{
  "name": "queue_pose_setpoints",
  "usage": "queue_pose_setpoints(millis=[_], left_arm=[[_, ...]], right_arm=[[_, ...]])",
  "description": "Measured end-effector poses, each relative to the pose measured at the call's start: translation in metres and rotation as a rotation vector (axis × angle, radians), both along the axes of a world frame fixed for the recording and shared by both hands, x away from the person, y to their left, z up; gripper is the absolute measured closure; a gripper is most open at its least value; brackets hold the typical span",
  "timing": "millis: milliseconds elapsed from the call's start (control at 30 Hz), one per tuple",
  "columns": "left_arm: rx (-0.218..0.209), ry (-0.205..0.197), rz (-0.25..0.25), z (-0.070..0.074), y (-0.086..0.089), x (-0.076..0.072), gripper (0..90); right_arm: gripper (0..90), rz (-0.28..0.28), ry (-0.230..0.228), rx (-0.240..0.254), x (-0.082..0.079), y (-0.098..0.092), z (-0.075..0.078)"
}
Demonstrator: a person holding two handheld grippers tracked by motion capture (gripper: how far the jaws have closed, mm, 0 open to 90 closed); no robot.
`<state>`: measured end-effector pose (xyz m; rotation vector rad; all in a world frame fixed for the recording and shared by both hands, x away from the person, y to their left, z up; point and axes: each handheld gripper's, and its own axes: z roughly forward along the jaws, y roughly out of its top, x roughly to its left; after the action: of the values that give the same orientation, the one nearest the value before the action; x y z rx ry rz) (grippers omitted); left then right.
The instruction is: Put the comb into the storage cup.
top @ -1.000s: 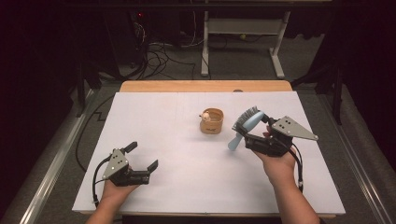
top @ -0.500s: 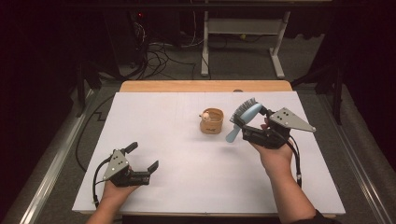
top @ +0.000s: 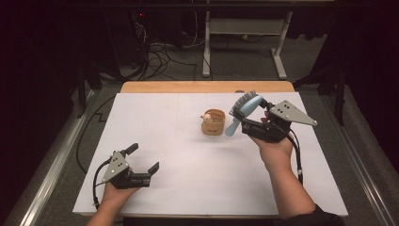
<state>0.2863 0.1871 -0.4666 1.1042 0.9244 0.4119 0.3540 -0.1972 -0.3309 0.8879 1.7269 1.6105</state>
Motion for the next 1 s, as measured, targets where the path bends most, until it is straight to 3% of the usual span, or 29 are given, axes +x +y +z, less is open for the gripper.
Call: queue_pose_setpoints(millis=[567, 733, 1000], left_arm=[[0.000, 0.002, -0.003, 0.000, 0.000, 0.000, 0.5], [-0.017, 0.004, 0.002, 0.001, 0.002, 0.000, 0.6], [-0.004, 0.004, -0.003, 0.001, 0.002, -0.001, 0.5]], right_arm=[[20.4, -0.008, -0.050, 0.004, 0.009, 0.009, 0.024], [20.4, -0.007, -0.058, 0.003, 0.013, 0.015, 0.028], [20.4, -0.008, -0.060, 0.001, 0.022, 0.025, 0.030]])
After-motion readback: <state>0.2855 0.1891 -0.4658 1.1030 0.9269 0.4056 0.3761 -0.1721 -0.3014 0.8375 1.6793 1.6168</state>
